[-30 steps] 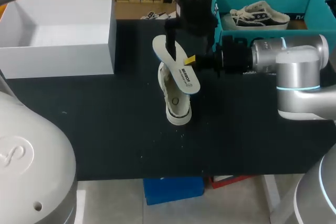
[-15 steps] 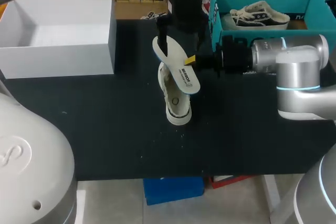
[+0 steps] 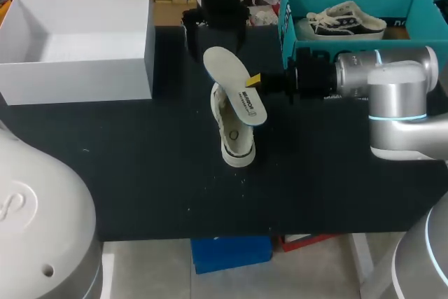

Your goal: Take the shoe out of the shoebox, open the shoe tongue, remove and reinsert the insole, then place the shoe into the shoebox

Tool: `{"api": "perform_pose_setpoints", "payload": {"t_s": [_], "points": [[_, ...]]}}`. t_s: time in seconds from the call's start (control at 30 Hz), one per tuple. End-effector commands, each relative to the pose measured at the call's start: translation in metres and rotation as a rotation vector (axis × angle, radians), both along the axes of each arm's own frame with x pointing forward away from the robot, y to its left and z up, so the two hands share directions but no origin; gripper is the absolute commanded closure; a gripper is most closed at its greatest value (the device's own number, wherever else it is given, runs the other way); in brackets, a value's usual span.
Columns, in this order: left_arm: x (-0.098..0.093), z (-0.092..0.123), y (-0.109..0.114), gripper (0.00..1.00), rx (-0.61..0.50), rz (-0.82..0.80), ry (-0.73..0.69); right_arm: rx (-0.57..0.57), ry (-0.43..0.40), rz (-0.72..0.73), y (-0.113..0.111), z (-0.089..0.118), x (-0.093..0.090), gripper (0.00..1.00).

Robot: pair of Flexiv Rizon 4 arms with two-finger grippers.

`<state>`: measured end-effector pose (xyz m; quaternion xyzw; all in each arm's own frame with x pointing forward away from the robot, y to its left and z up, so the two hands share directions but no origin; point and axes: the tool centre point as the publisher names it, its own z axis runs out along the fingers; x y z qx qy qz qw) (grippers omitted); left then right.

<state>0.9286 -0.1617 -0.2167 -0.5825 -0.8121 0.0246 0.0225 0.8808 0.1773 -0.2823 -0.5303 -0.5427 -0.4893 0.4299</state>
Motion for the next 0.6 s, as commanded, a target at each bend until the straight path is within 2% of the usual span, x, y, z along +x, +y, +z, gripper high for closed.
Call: {"api": "perform_pose_setpoints", "payload": {"t_s": [0.03,0.3,0.6], "points": [[0.016,-0.005,0.014,0.0,-0.016,-0.015,0.009,-0.002,0.001,-0.002,0.001,0.0,0.0,1.0],[0.054,-0.013,0.031,0.0,-0.024,-0.044,0.015,-0.002,0.001,-0.002,0.001,0.0,0.0,1.0],[0.091,-0.022,0.036,0.0,-0.022,-0.051,0.014,-0.002,0.001,-0.002,0.001,0.0,0.0,1.0]]}}
